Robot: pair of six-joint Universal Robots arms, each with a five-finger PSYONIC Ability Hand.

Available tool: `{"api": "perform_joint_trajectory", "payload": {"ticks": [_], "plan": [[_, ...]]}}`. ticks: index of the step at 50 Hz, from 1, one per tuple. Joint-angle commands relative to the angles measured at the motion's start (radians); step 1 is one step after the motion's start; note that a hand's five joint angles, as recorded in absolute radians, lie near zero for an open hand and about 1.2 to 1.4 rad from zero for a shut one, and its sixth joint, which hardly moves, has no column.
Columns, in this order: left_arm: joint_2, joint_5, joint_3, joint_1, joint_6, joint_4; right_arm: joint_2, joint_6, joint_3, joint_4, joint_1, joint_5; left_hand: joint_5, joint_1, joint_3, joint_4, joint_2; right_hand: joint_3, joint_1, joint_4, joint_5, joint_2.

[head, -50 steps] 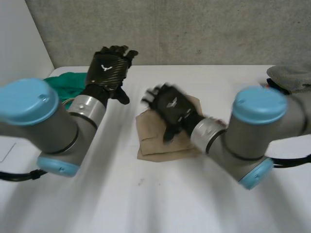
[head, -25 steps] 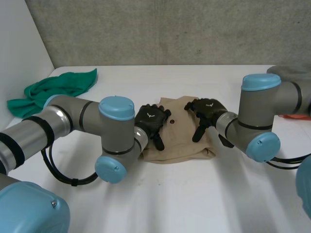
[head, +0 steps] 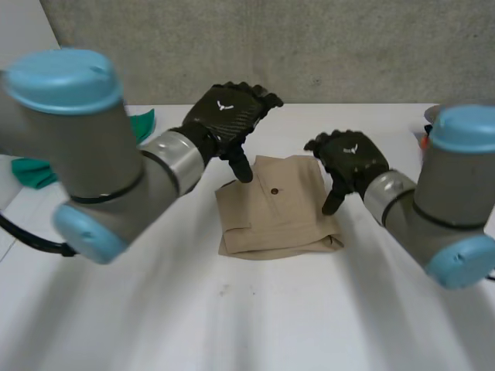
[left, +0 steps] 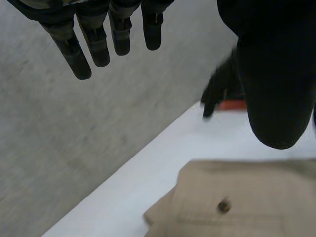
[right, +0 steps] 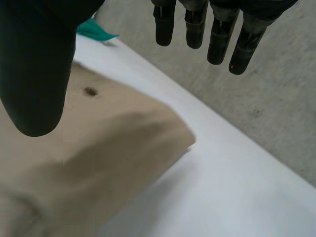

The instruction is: Fold the laundry.

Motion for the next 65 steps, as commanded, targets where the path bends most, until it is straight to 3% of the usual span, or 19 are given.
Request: {"api": "perform_joint_trajectory", "payload": {"ticks": [1, 3, 11, 22, 36, 40, 44, 45, 46, 56, 65], "plan": [[0.16, 0.347, -0.179, 0.096, -0.035, -0.022, -0.024, -0.025, 0.248, -0.183, 0.003, -0.054, -0.02, 0.005, -0.008, -0.003, -0.001, -0.042, -0.001, -0.064, -0.058, -0.041], [0.174, 0.392, -0.202, 0.11, -0.036, -0.031, -0.011, -0.045, 0.288, -0.264, 0.011, -0.066, -0.017, 0.008, -0.005, 0.0, 0.002, -0.042, -0.001, -0.064, -0.058, -0.041], [0.176, 0.396, -0.21, 0.118, -0.036, -0.033, 0.124, -0.137, 0.279, -0.412, 0.037, -0.061, -0.023, 0.002, -0.011, -0.006, -0.004, -0.042, -0.001, -0.064, -0.058, -0.041], [0.169, 0.395, -0.211, 0.115, -0.038, -0.028, 0.256, -0.178, 0.122, -0.452, 0.057, -0.04, -0.02, 0.005, -0.008, -0.003, -0.001, -0.042, -0.001, -0.064, -0.058, -0.041], [0.166, 0.396, -0.213, 0.113, -0.038, -0.03, 0.338, -0.165, -0.057, -0.439, 0.057, -0.025, -0.02, 0.005, -0.008, -0.003, -0.001, 0.303, 0.343, 0.281, 0.287, 0.304], [0.166, 0.396, -0.216, 0.116, -0.038, -0.03, 0.361, -0.165, -0.097, -0.439, 0.057, -0.026, -0.02, 0.005, -0.008, -0.003, -0.001, 0.455, 0.496, 0.434, 0.439, 0.456], [0.166, 0.396, -0.217, 0.119, -0.038, -0.03, 0.401, -0.166, -0.142, -0.429, 0.057, -0.031, -0.02, 0.005, -0.008, -0.003, -0.001, 0.848, 0.889, 0.826, 0.832, 0.849], [0.166, 0.395, -0.216, 0.119, -0.038, -0.03, 0.41, -0.166, -0.157, -0.425, 0.057, -0.031, -0.02, 0.005, -0.008, -0.003, -0.001, 1.079, 1.119, 1.057, 1.063, 1.08], [0.166, 0.395, -0.216, 0.119, -0.038, -0.03, 0.412, -0.166, -0.163, -0.424, 0.057, -0.029, -0.02, 0.005, -0.008, -0.003, -0.001, 1.179, 1.219, 1.157, 1.163, 1.18], [0.174, 0.396, -0.213, 0.124, -0.038, -0.028, 0.308, -0.166, -0.258, -0.429, 0.04, -0.032, -0.014, 0.011, -0.002, 0.003, 0.005, 1.18, 1.22, 1.158, 1.164, 1.181], [0.186, 0.395, -0.213, 0.145, -0.038, -0.028, 0.24, -0.163, -0.46, -0.429, -0.108, -0.069, -0.014, 0.011, -0.002, 0.003, 0.005, 1.18, 1.22, 1.158, 1.164, 1.181]]}}
